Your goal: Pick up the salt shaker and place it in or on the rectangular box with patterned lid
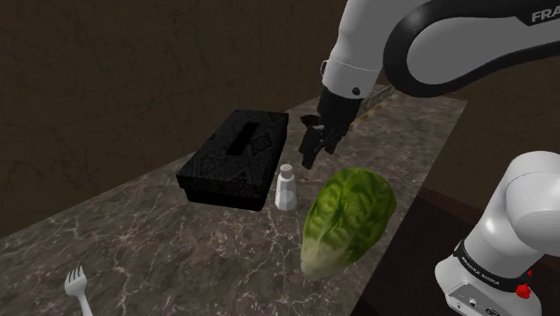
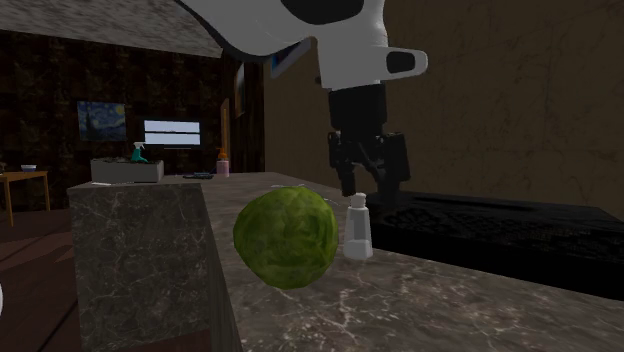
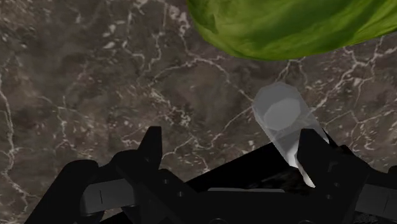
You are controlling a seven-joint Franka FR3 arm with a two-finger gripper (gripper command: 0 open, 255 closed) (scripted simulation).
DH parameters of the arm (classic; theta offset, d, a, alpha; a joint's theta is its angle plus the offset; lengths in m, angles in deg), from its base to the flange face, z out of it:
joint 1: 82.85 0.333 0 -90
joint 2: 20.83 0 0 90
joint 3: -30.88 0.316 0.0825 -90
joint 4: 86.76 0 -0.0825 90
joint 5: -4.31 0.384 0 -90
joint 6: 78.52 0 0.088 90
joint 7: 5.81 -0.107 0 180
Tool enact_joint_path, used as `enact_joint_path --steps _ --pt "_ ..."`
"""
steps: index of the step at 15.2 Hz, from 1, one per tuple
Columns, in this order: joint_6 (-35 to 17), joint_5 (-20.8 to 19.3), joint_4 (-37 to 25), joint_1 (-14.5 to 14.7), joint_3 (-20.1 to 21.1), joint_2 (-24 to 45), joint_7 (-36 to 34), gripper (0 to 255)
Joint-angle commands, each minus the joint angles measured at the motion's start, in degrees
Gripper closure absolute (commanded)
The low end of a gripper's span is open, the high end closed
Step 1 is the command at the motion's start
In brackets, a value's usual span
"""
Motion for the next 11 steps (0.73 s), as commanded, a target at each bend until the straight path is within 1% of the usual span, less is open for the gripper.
enact_joint_path --steps 1,4,11 --pt "-2.9 0.8 -1.0 0.8 2.1 2.1 -1.3 0" --pt "-6.5 1.4 -2.8 1.5 4.9 5.1 -3.2 0" --pt "-12.6 1.1 -0.4 1.0 6.7 8.8 -3.7 0"
